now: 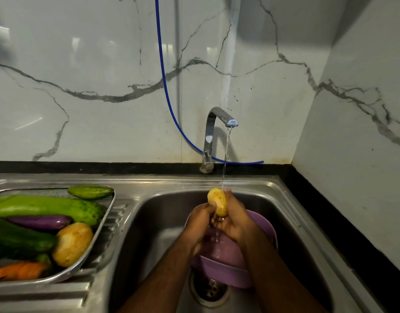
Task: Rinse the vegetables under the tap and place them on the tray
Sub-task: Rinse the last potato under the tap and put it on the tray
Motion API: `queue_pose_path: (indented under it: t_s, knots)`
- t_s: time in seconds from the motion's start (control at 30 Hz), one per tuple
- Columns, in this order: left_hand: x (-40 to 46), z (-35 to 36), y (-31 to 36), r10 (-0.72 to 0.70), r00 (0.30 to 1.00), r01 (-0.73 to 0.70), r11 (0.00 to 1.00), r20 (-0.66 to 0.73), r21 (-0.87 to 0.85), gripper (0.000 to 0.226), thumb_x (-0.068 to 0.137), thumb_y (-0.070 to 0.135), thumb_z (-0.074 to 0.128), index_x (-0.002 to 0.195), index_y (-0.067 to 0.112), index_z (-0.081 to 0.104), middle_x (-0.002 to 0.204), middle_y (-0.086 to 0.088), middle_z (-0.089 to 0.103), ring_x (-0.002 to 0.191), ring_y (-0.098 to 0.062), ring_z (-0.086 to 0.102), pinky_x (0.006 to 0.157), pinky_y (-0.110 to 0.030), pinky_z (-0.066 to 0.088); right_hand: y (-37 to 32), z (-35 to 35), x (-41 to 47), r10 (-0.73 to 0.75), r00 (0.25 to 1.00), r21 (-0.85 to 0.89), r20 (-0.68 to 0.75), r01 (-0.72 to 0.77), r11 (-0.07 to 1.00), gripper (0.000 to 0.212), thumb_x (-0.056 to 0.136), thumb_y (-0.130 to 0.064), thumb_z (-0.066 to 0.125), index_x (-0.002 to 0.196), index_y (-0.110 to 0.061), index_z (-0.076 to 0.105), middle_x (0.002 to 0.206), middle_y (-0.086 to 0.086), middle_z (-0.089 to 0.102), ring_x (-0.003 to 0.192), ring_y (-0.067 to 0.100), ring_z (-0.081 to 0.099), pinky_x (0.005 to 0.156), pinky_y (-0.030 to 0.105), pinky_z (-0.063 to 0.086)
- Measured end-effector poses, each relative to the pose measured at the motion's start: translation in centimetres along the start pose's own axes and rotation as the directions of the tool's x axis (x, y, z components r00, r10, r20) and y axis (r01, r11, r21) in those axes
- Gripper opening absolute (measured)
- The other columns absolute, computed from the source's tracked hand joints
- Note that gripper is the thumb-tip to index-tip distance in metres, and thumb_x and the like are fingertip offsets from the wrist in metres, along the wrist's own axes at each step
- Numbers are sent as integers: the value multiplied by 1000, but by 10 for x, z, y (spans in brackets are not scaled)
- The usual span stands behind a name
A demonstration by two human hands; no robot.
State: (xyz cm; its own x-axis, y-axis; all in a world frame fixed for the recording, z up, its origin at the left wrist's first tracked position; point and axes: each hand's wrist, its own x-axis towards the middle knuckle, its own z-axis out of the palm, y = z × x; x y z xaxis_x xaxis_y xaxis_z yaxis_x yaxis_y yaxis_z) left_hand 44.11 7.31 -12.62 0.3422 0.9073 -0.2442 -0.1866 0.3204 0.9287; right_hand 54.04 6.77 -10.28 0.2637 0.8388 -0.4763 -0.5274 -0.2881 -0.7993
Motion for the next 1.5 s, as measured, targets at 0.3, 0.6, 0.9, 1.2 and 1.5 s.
queue_pose_path:
  t_s: [0.3, 0.6, 0.9, 1.2, 1.5]
  knots:
    - [8, -2, 1, 5, 999, -5, 1000, -49, -16, 28, 102, 39, 48, 101, 17, 65, 77, -6, 62, 50, -10, 54, 51, -26, 47, -2, -10, -1, -38, 955, -123, 293, 76, 990, 33, 106, -13, 50, 138, -8, 53, 108, 24, 66, 77, 27, 65, 56, 36, 56]
    - [5, 0, 1, -13, 999, 13, 1000, -35, 16, 29, 101, 31, 53, 128, 21, 55, 89, -5, 70, 71, -16, 65, 57, -31, 52, 4, -2, 4, -159, 980, -258, 117, 184, 949, 49, 109, -46, 39, 121, -9, 68, 105, 18, 76, 96, 30, 72, 82, 41, 59]
    - [8, -12, 2, 274, 960, -278, 957, 55, 87, 50, 89, 15, 71, 135, 25, 57, 129, -12, 63, 113, -29, 65, 96, -49, 55, -7, -11, 6, -197, 976, -394, 90, 216, 893, 50, 104, -53, 46, 106, -7, 66, 74, 15, 66, 49, 16, 55, 43, 25, 40]
    - [5, -12, 1, 299, 951, -305, 949, 82, 76, 44, 90, 45, 60, 127, 21, 64, 99, -7, 71, 93, -27, 67, 95, -53, 54, -9, -10, -1, -219, 958, -415, 185, 278, 866, 48, 105, -53, 46, 111, -11, 69, 64, 10, 65, 47, 19, 56, 40, 24, 37]
    - [6, -9, -1, 255, 965, -257, 966, 57, 26, 38, 97, 39, 55, 121, 11, 66, 76, -6, 66, 75, -27, 61, 84, -52, 50, -10, -14, 4, -271, 950, -524, 157, 313, 792, 48, 106, -53, 42, 107, -14, 68, 64, 11, 67, 46, 20, 59, 38, 22, 37]
